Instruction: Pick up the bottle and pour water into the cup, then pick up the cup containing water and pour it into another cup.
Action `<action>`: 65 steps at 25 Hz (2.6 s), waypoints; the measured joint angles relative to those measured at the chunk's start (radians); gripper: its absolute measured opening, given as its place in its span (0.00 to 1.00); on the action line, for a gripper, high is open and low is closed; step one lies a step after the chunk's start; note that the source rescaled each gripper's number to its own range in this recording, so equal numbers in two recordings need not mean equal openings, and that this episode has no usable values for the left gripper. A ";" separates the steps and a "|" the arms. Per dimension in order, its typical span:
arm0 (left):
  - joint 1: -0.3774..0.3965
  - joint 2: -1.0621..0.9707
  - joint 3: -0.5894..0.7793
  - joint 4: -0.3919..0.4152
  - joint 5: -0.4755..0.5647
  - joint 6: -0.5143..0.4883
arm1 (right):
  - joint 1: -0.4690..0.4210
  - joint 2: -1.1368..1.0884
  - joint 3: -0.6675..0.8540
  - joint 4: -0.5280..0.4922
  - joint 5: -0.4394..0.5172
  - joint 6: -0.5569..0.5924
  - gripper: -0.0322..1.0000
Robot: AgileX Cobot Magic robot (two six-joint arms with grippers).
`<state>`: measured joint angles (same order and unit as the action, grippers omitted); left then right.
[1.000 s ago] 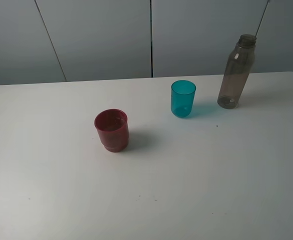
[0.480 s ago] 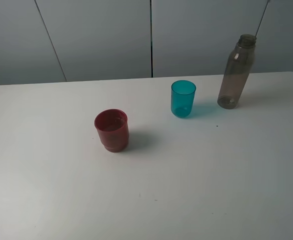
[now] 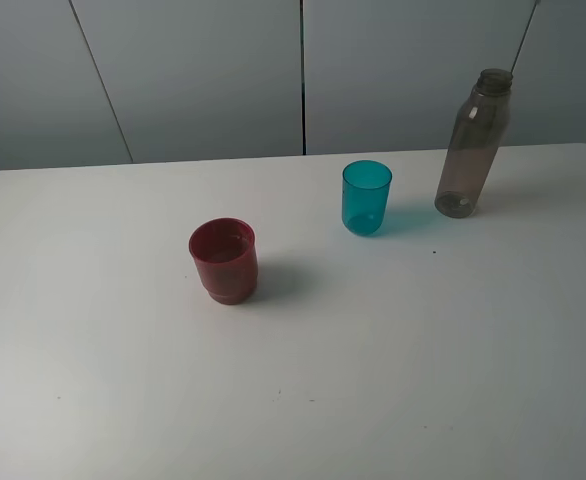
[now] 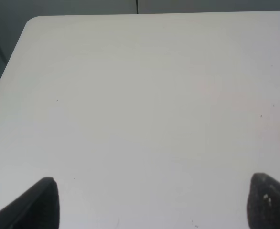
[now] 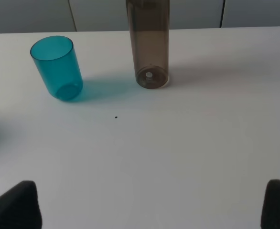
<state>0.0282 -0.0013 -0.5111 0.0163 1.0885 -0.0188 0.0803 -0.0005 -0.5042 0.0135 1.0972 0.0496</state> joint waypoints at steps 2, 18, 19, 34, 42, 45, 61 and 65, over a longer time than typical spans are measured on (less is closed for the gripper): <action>0.000 0.000 0.000 0.000 0.000 0.000 | 0.000 0.000 0.000 0.000 0.000 0.000 0.99; 0.000 0.000 0.000 0.000 0.000 -0.002 | 0.000 0.000 0.000 0.000 0.000 0.000 0.99; 0.000 0.000 0.000 0.000 0.000 -0.002 | 0.000 0.000 0.000 0.000 0.000 0.000 0.99; 0.000 0.000 0.000 0.000 0.000 -0.002 | 0.000 0.000 0.000 0.000 0.000 0.000 0.99; 0.000 0.000 0.000 0.000 0.000 -0.002 | 0.000 0.000 0.000 0.000 0.000 0.000 0.99; 0.000 0.000 0.000 0.000 0.000 -0.002 | 0.000 0.000 0.000 0.000 0.000 0.000 0.99; 0.000 0.000 0.000 0.000 0.000 -0.002 | 0.000 0.000 0.000 0.000 0.000 0.000 0.99; 0.000 0.000 0.000 0.000 0.000 -0.002 | 0.000 0.000 0.000 0.000 0.000 0.000 0.99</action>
<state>0.0282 -0.0013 -0.5111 0.0163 1.0885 -0.0210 0.0803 -0.0005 -0.5042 0.0135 1.0972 0.0496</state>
